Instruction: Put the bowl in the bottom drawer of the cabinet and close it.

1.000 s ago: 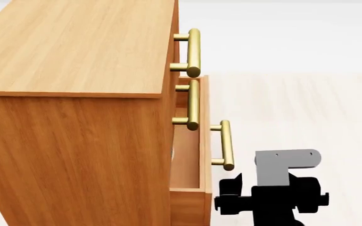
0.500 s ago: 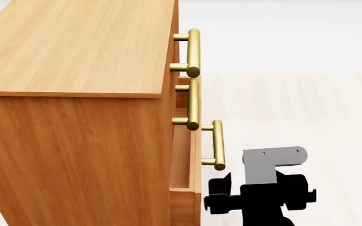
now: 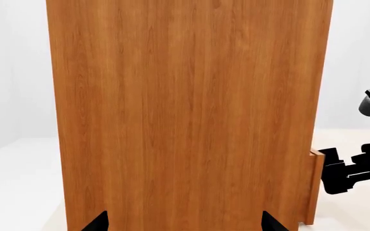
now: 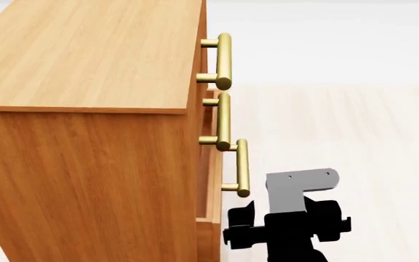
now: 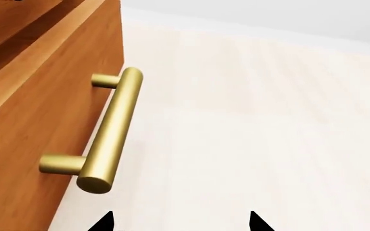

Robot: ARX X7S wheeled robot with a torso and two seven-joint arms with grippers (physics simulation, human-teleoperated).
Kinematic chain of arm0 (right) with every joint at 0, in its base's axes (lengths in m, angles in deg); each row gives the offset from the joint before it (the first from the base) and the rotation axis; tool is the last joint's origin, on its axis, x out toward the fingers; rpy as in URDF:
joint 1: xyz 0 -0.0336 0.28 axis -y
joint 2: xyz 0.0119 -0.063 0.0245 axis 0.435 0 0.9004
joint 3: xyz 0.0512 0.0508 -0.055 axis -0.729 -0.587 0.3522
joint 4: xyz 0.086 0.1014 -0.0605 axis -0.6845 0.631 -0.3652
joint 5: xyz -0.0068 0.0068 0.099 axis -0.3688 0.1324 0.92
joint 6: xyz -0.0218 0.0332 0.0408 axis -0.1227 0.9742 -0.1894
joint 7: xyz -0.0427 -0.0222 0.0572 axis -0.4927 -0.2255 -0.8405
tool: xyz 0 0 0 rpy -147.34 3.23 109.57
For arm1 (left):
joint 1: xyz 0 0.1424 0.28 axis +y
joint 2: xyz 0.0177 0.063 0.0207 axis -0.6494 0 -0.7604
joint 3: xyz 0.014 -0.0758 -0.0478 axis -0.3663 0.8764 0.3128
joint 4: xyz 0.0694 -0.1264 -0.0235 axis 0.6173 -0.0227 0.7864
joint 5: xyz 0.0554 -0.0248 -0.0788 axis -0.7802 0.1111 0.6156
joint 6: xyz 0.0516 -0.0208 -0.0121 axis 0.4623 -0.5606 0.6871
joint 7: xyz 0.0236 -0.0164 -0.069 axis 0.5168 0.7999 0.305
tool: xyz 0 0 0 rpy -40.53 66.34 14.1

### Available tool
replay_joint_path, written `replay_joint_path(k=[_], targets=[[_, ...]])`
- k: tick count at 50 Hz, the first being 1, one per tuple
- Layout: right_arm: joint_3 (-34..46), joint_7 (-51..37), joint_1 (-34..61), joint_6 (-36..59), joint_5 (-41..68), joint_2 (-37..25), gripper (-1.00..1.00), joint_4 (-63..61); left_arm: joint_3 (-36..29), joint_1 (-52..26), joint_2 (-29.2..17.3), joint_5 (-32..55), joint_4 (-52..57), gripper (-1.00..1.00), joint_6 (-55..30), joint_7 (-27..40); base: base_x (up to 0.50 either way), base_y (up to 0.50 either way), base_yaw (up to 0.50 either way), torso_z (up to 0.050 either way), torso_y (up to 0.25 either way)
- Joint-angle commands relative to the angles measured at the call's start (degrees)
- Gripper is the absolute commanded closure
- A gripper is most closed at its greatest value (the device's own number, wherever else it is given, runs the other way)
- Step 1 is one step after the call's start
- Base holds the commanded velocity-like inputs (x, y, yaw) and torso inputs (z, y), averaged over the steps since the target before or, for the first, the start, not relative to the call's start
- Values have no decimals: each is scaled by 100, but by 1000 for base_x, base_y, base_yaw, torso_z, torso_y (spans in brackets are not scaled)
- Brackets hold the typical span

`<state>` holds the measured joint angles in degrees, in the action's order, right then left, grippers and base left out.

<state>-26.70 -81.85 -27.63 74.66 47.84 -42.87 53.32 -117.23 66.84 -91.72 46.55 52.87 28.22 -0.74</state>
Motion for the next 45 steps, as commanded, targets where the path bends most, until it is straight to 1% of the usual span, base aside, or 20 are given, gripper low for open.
replay_joint_path(k=[1,6,20,45], targets=[[132,-12,18,-59,96,103,-100,173,0,1,-16,27,6,-100,12,-1,0,0,0,0,0],[188,-7,41,-167,93,123,-100,317,-3,-23,-8,37,-32,-100,27,-14,0,0,0,0,0],[301,-14,62,-86,171,141,-100,146,-7,-22,-8,42,-48,-100,49,-4,0,0,0,0,0],[534,27,481,-597,206,305,-100,1166,-11,6,-43,45,91,-100,-20,61,0,0,0,0,0]])
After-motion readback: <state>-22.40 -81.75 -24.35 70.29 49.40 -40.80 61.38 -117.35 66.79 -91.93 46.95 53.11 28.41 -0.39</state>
